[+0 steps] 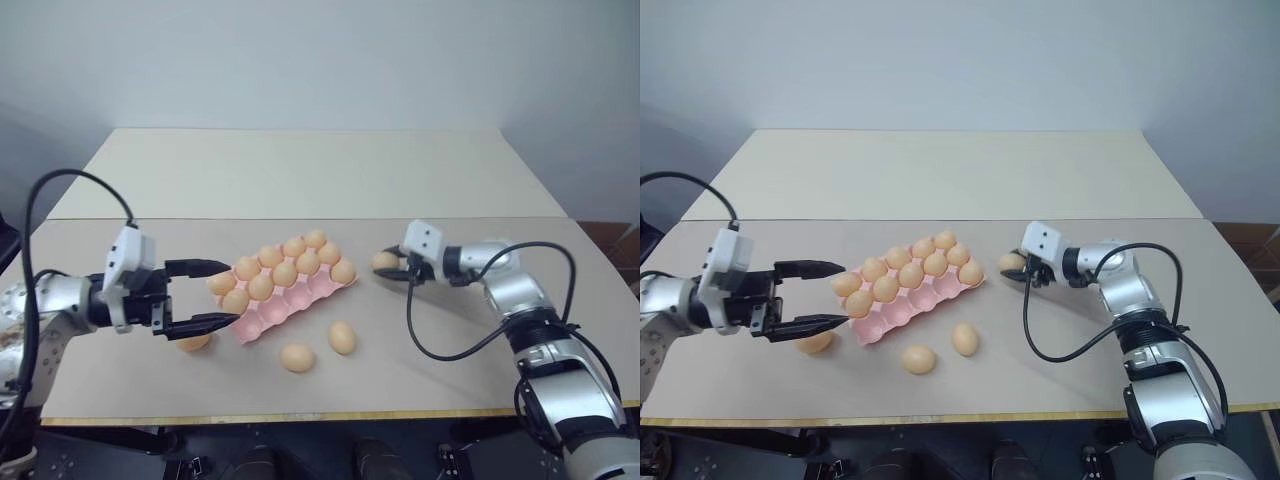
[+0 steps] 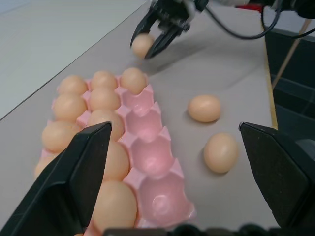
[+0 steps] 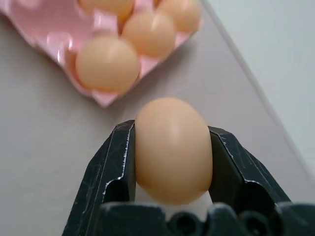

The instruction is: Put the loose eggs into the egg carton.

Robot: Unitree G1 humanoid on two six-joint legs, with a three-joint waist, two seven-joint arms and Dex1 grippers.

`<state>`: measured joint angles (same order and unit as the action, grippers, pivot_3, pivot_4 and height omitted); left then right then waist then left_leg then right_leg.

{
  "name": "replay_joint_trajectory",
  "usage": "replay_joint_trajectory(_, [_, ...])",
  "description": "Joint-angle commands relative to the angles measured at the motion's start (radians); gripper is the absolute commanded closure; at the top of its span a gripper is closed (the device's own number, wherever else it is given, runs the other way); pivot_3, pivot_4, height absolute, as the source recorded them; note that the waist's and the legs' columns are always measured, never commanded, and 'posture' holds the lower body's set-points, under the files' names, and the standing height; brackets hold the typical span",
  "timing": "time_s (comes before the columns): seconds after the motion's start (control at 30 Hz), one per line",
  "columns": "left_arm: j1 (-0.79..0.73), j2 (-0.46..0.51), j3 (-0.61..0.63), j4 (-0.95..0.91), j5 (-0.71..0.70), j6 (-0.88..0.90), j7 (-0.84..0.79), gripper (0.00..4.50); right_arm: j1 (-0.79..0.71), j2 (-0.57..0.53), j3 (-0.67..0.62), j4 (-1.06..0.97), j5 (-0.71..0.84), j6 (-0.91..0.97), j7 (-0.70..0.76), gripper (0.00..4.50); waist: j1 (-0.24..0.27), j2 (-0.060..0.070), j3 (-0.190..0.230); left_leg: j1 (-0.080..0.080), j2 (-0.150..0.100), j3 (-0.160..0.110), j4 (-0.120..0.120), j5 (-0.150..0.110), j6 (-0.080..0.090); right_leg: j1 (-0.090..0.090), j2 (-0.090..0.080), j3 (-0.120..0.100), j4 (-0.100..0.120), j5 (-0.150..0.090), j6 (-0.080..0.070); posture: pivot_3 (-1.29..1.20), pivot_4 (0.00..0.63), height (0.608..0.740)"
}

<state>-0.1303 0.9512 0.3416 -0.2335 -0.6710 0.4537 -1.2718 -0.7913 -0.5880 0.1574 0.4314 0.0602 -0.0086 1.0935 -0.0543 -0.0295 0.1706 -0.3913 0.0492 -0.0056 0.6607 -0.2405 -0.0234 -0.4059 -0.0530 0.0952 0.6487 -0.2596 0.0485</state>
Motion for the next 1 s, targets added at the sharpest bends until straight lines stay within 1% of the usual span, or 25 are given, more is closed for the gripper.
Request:
replay_joint_trajectory(0.03, [0.047,0.037,0.090,-0.019,-0.013,-0.014,-0.029,0.00,0.019,0.018,-0.017,-0.202,0.073,0.088,0.017,2.69,-0.001,0.000,0.000,0.000,0.000,0.000,0.000,0.000,0.000,0.000,0.000,0.000,0.000,0.000,0.000,0.00,0.150,0.740])
replay_joint_trajectory(0.1, [0.081,0.047,0.117,-0.028,-0.016,-0.011,-0.041,0.00,0.028,0.043,-0.001,-0.275,0.087,0.129,0.013,2.69,-0.002,0.000,0.000,0.001,0.000,0.000,0.000,0.000,0.000,0.001,0.000,0.000,0.000,0.000,0.000,0.00,0.150,0.740])
replay_joint_trajectory(0.2, [0.118,0.058,0.146,-0.050,-0.028,0.005,-0.052,0.00,0.039,0.090,0.031,-0.321,0.080,0.163,-0.002,2.69,-0.001,0.000,0.000,0.001,0.000,0.000,0.000,0.000,0.000,0.001,0.000,0.000,0.001,0.000,0.000,0.00,0.150,0.740])
replay_joint_trajectory(0.33, [0.131,0.057,0.155,-0.078,-0.041,0.022,-0.037,0.00,0.047,0.155,0.092,-0.297,0.028,0.157,-0.049,2.69,0.003,0.000,0.000,0.001,0.000,0.000,0.000,0.000,0.000,0.001,0.000,-0.001,0.000,0.000,0.000,0.00,0.150,0.740])
replay_joint_trajectory(0.5, [0.115,0.058,0.137,-0.091,-0.052,0.036,-0.018,0.00,0.025,0.209,0.129,-0.233,-0.027,0.155,-0.106,2.69,0.008,0.000,0.000,0.000,0.000,0.000,0.000,0.000,0.000,0.000,0.000,-0.001,0.000,0.000,0.000,0.00,0.150,0.740])
replay_joint_trajectory(0.6, [0.103,0.059,0.128,-0.090,-0.056,0.040,-0.014,0.00,0.018,0.219,0.144,-0.211,-0.052,0.155,-0.119,1.76,0.007,0.000,0.000,0.000,0.000,0.000,0.000,0.000,0.000,0.000,0.000,-0.001,0.000,0.000,0.000,0.00,0.150,0.740])
replay_joint_trajectory(0.77, [0.092,0.059,0.123,-0.094,-0.055,0.046,-0.013,0.00,0.028,0.210,0.131,-0.259,-0.044,0.174,-0.112,0.03,0.007,0.000,0.000,0.000,0.000,0.000,0.000,0.000,0.000,0.000,0.000,-0.001,0.000,0.000,0.000,0.00,0.150,0.740])
replay_joint_trajectory(0.87, [0.090,0.059,0.122,-0.094,-0.055,0.047,-0.013,0.00,0.042,0.184,0.092,-0.330,0.004,0.212,-0.091,0.03,0.007,0.000,0.000,0.000,0.000,0.000,0.000,0.000,0.000,0.000,0.000,-0.001,0.000,0.000,0.000,0.00,0.150,0.740])
replay_joint_trajectory(1.0, [0.092,0.062,0.128,-0.080,-0.050,0.038,-0.028,0.00,0.120,0.086,-0.011,-0.506,0.151,0.290,-0.014,0.03,0.015,0.000,0.000,0.000,0.000,0.000,0.000,0.000,0.000,0.000,0.000,-0.001,0.000,0.000,0.000,0.00,0.150,0.740])
